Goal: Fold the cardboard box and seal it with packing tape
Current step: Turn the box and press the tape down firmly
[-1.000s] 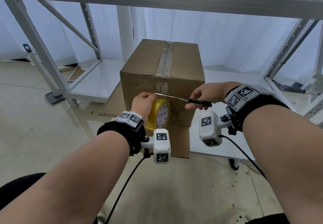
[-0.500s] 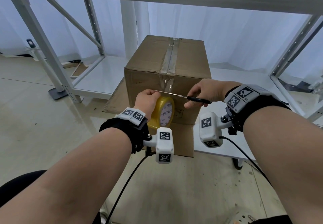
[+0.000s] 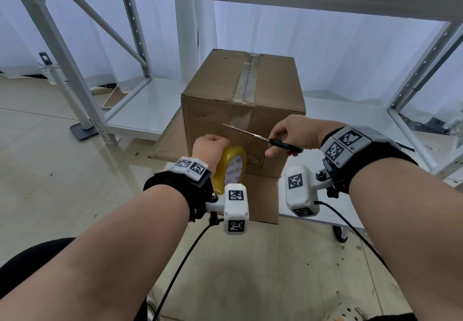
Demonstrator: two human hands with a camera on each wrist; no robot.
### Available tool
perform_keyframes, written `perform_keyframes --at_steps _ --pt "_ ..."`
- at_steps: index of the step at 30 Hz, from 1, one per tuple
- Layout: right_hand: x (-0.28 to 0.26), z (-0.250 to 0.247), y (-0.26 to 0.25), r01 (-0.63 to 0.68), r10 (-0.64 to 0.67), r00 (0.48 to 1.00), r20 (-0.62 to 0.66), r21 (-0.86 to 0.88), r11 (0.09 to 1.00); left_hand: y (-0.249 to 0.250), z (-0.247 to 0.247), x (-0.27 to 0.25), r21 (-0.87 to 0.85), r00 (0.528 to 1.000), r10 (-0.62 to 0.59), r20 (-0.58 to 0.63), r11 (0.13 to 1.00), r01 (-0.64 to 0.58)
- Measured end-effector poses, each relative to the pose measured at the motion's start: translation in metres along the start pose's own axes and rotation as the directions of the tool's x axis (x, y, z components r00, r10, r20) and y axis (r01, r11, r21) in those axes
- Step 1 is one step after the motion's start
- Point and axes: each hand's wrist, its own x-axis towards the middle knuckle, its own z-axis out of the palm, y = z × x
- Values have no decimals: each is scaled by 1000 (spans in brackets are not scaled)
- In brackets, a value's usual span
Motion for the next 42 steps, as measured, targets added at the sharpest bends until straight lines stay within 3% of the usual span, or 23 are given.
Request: perform_keyframes --at_steps 4,7,10,14,16,21,25,29,33,35,38,42 --pt "0 16 6 -56 63 997 50 -126 990 -17 -6 -3 50 1000 25 5 998 -25" --pt "-11 28 16 -82 84 996 19 -80 993 -20 -12 -9 144 995 87 43 985 -92" --pt "-31 37 35 -121 121 992 -20 7 993 -20 -12 -17 249 978 149 143 951 -182" --pt "-64 36 68 -303 310 946 98 -77 950 -16 1 -31 342 946 142 292 908 -242" --pt "-80 34 87 -386 397 916 51 -147 911 -11 17 -39 368 919 130 371 889 -274" --pt "-90 36 130 -596 556 802 -218 -231 769 5 68 -54 439 856 79 512 832 -339" --pt "-77 42 152 -660 633 751 -187 -230 715 9 109 -58 438 782 107 614 777 -451" --pt "-57 54 169 -605 606 790 -95 -285 744 9 141 -51 470 685 187 705 600 -647" --pt "-46 49 192 -566 566 823 -46 -130 814 7 179 -37 435 573 220 790 459 -775" --pt "-48 47 211 -548 548 833 -78 16 836 8 201 -28 396 536 271 800 433 -810" --pt "-53 45 242 -538 577 800 -165 230 811 9 237 -12 328 454 310 835 382 -864" --pt "-56 46 271 -451 595 738 -317 425 785 2 276 13 350 376 272 886 141 -926"
